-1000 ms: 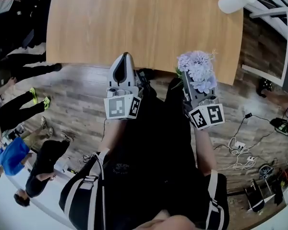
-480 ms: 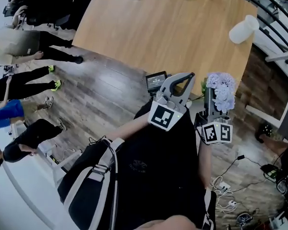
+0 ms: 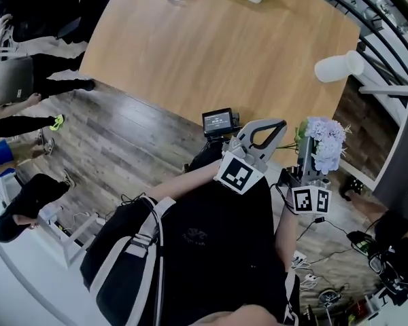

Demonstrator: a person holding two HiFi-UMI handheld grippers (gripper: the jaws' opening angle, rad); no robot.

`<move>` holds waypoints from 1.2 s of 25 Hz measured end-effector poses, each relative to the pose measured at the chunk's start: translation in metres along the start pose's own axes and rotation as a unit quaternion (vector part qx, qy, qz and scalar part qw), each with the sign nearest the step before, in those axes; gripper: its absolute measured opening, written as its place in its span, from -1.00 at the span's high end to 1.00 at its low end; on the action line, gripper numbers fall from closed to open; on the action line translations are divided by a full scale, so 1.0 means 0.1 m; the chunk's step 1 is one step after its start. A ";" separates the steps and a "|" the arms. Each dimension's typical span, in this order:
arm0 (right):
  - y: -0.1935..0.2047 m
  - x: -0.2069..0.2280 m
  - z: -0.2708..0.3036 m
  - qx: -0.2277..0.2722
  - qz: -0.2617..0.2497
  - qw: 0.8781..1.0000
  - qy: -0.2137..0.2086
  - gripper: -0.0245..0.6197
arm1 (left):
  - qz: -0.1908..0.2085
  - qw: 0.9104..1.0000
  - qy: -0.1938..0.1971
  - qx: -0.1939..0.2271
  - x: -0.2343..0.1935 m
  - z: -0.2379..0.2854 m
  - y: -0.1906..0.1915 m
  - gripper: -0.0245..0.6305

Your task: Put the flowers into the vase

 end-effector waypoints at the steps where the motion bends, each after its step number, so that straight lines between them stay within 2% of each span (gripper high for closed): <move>1: -0.03 0.01 0.03 0.002 -0.001 1.000 0.004 0.27 | -0.003 1.000 0.002 0.001 -0.04 -0.01 0.02 0.83; 4: -0.07 -0.10 0.07 0.013 -0.002 1.000 0.005 0.27 | 0.024 1.000 0.009 0.004 -0.18 -0.16 0.03 0.83; 6: -0.08 -0.25 0.08 0.017 -0.002 1.000 0.000 0.27 | 0.042 0.999 -0.001 0.001 -0.31 -0.37 0.03 0.83; 7: -0.14 -0.27 0.10 0.020 -0.005 1.000 -0.002 0.27 | 0.014 1.000 -0.019 0.002 -0.37 -0.44 0.05 0.83; 9: -0.40 -0.13 0.18 0.031 -0.015 0.999 0.001 0.27 | -0.075 0.995 -0.060 0.001 -0.45 -0.35 0.12 0.83; 10: -0.59 0.01 0.24 0.041 -0.019 0.999 0.002 0.27 | -0.087 0.994 -0.067 -0.007 -0.47 -0.22 0.14 0.83; 13: -1.18 0.37 0.40 0.080 -0.029 0.996 -0.007 0.27 | -0.064 0.994 -0.080 -0.023 -0.48 0.11 0.13 0.83; 16: -1.70 0.48 0.49 0.119 -0.055 0.991 -0.023 0.27 | -0.066 0.993 -0.095 -0.038 -0.44 0.17 0.09 0.83; 20: -2.30 0.51 0.73 0.170 -0.089 0.980 -0.045 0.27 | -0.061 0.994 -0.091 -0.020 -0.42 0.29 -0.01 0.83; 24: -2.63 0.55 1.02 0.202 -0.103 0.973 -0.039 0.27 | -0.055 0.994 -0.091 -0.015 -0.46 0.36 0.02 0.83; 30: -2.74 0.50 1.50 0.217 -0.164 0.961 -0.051 0.27 | -0.056 0.994 -0.096 -0.019 -0.67 0.43 0.00 0.83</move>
Point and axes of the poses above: the fingertips, and each gripper's own axes: z forward along the fingers, x to its right, y out of its underside, the point moved 5 cm from there along -z, backward along the fingers, and after that the axes turned 12 degrees about y, right-handed, at the moved point
